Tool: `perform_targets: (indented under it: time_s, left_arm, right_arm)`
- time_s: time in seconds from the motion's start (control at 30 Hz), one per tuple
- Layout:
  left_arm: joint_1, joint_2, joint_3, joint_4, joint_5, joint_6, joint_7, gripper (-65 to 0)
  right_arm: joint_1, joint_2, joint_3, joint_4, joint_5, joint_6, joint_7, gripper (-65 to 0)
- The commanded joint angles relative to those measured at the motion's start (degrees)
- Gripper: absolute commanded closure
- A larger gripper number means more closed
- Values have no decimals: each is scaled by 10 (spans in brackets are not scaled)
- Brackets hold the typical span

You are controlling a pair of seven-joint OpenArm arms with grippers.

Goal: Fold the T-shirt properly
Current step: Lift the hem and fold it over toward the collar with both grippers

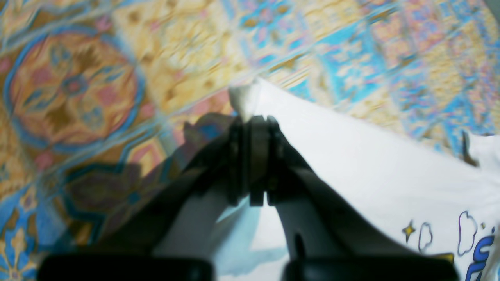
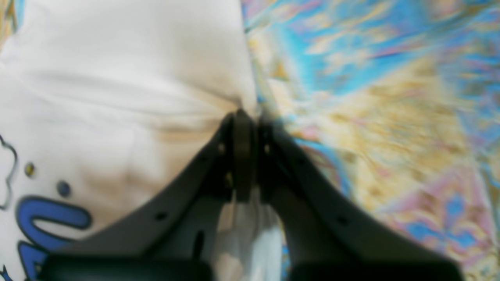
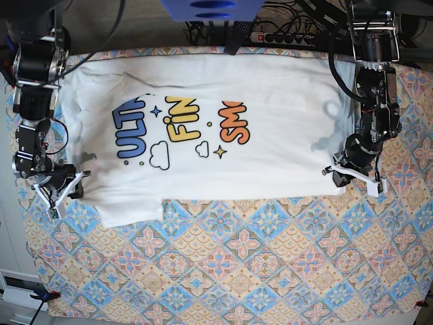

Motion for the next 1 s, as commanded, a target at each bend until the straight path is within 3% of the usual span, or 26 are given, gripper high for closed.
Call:
perform_targets:
  time_s: [0.0,0.2,0.47,0.7,0.9,0.97]
  left_arm:
    - [-8,-9,-4,17,0,0,-13,0]
    - [33,-20,-2,80,0,0,-13,0]
    - [142,-41,-5,137,-1,0,-18,0]
    - [212,-41,-33,131,0,0,-18,0]
    - [221,-42,-28,97,0,0,-13,0]
    - [222,-42,-28,96,1,0,-10,-11]
  right_arm:
    - [-6,4,12,31,5,1,-9,-2]
    - [-103,4,67,204,5,1,-87,-2]
    - [-253,2,123,368,5,1,-118,-1]
    - [-338,1,128,409,5,1,-115,0]
    - [-343,1,123,403,5,1,-118,-4]
    - [-343,1,123,403,5,1,-125,-33]
